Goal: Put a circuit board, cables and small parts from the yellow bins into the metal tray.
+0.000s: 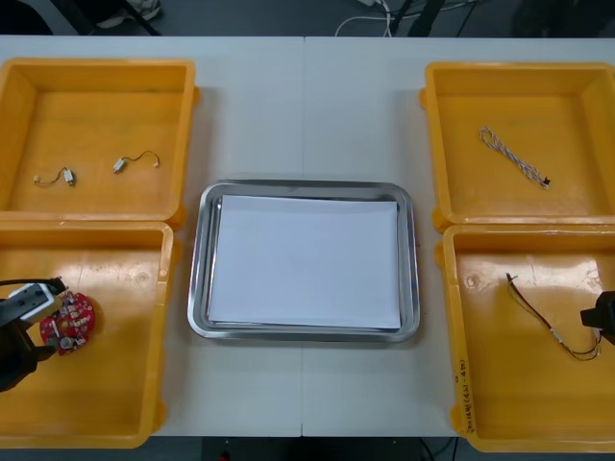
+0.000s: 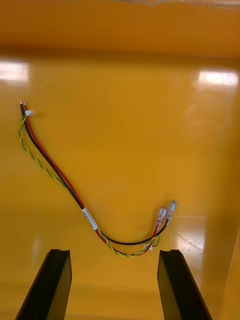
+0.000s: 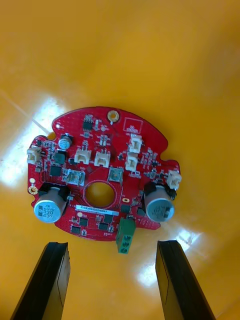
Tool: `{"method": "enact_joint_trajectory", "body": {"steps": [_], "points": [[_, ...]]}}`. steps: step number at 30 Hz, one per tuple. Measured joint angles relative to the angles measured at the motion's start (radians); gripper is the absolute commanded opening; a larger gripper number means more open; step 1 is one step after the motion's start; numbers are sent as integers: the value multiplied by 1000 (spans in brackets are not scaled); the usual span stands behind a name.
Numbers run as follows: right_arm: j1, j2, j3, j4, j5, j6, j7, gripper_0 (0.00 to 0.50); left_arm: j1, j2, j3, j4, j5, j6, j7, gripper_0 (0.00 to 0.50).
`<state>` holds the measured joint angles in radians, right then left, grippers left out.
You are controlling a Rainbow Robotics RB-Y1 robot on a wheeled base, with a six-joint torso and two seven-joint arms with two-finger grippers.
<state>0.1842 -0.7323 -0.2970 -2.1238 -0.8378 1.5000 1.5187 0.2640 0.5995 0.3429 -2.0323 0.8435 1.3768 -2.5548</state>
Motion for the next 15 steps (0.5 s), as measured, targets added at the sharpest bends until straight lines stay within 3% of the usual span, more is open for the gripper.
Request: {"method": "enact_joint_trajectory", "body": {"steps": [6,15], "points": [[15,0,12,0,0,-23,183,500,20,14,0,0,0,-16,-4,500],[15,0,43,0,1,-44,332,500,23,16,0,0,-2,-18,-4,500]]}}
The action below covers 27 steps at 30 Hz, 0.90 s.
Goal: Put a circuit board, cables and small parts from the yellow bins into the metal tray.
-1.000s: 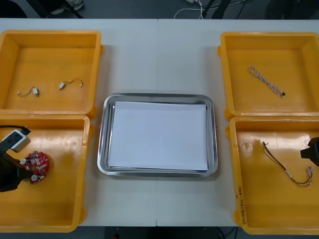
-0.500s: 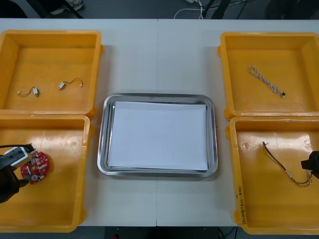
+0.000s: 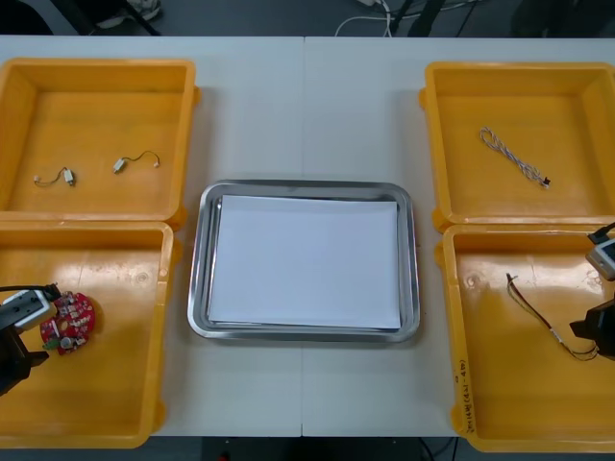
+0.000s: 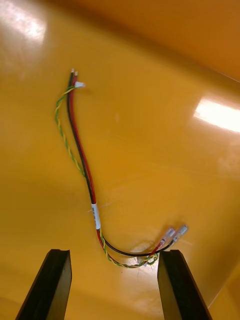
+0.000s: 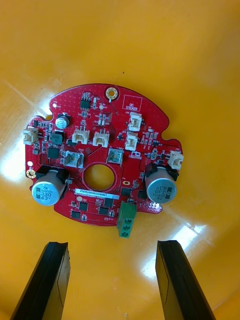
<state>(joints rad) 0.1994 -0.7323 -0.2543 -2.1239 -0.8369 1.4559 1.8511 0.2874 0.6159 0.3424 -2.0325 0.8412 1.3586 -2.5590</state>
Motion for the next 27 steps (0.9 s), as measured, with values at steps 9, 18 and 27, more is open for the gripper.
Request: {"method": "enact_joint_trajectory", "body": {"steps": [9,18,27], "points": [[0,0,64,0,27,-52,23,500,0,0,-12,1,-13,-14,0,500],[0,0,112,52,40,-150,24,500,0,1,-26,36,-19,-31,0,500],[0,-1,148,96,50,-213,38,500,-3,2,-52,54,-24,-38,0,500]]}}
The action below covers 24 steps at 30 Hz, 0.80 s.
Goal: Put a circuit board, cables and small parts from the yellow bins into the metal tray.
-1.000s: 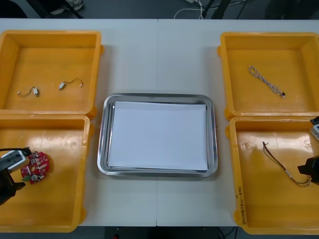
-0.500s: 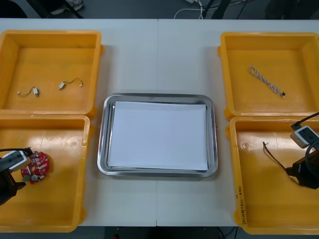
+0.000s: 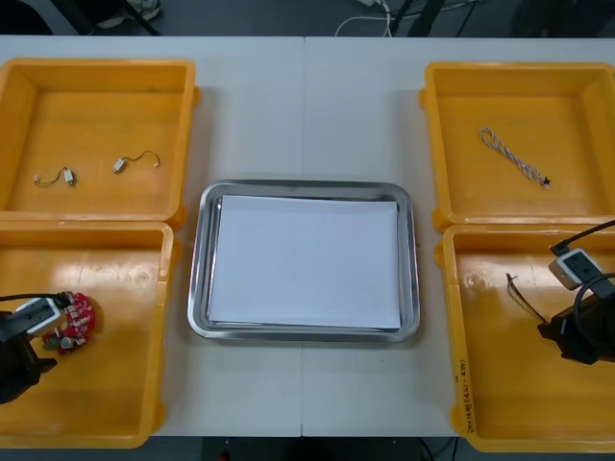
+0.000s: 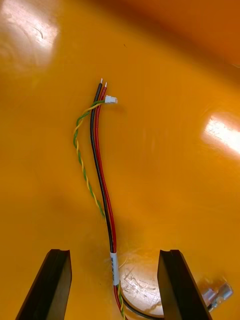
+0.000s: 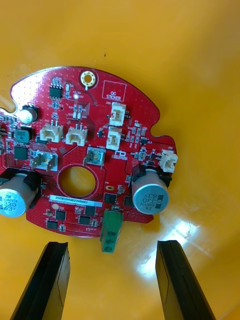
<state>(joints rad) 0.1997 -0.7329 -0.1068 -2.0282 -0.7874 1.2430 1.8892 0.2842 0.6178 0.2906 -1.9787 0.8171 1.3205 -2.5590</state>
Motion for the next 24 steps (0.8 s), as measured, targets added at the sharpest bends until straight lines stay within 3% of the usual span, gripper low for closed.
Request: {"method": "enact_joint_trajectory", "body": {"steps": [24], "points": [[14,0,18,55,13,-66,2,500,-43,0,-5,47,29,-14,0,500]]}}
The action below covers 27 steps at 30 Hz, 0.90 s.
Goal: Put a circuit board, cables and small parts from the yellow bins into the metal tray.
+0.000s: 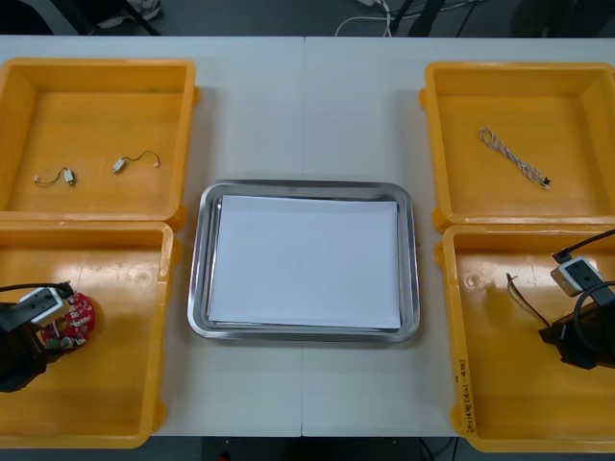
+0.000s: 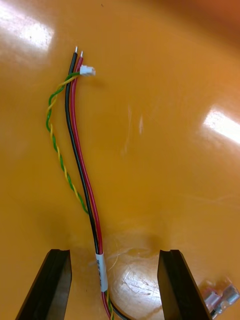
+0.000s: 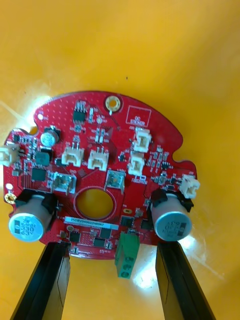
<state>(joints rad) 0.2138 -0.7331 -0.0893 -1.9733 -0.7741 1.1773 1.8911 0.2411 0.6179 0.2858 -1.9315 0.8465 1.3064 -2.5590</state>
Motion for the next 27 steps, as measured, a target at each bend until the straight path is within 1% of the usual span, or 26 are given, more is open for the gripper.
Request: {"method": "enact_joint_trajectory", "body": {"steps": [2,3,6,7,8,9,10,11,17,23,27], "points": [[6,0,0,0,0,-5,0,500,-2,0,-6,0,0,0,0,500],[7,0,0,0,0,-5,0,500,-2,0,-8,0,0,0,0,474],[11,0,2,0,1,-6,1,500,-2,0,-12,0,0,0,0,290],[12,0,5,0,2,-10,2,500,-2,0,-13,0,0,0,0,218],[13,0,9,0,4,-16,4,500,-2,0,-13,0,0,0,0,178],[14,0,13,0,6,-21,6,500,-2,0,-14,0,0,0,0,83],[14,0,17,1,9,-26,9,500,-2,0,-14,0,0,0,0,27],[14,0,22,1,11,-30,13,500,-2,0,-14,0,0,0,0,2],[14,0,43,8,17,-58,25,500,-2,0,-14,0,-1,0,0,1],[15,-3,47,27,17,-114,25,500,-3,0,-14,0,-1,0,0,0],[15,-5,47,28,17,-117,25,500,-7,1,-12,0,4,12,0,2]]}}
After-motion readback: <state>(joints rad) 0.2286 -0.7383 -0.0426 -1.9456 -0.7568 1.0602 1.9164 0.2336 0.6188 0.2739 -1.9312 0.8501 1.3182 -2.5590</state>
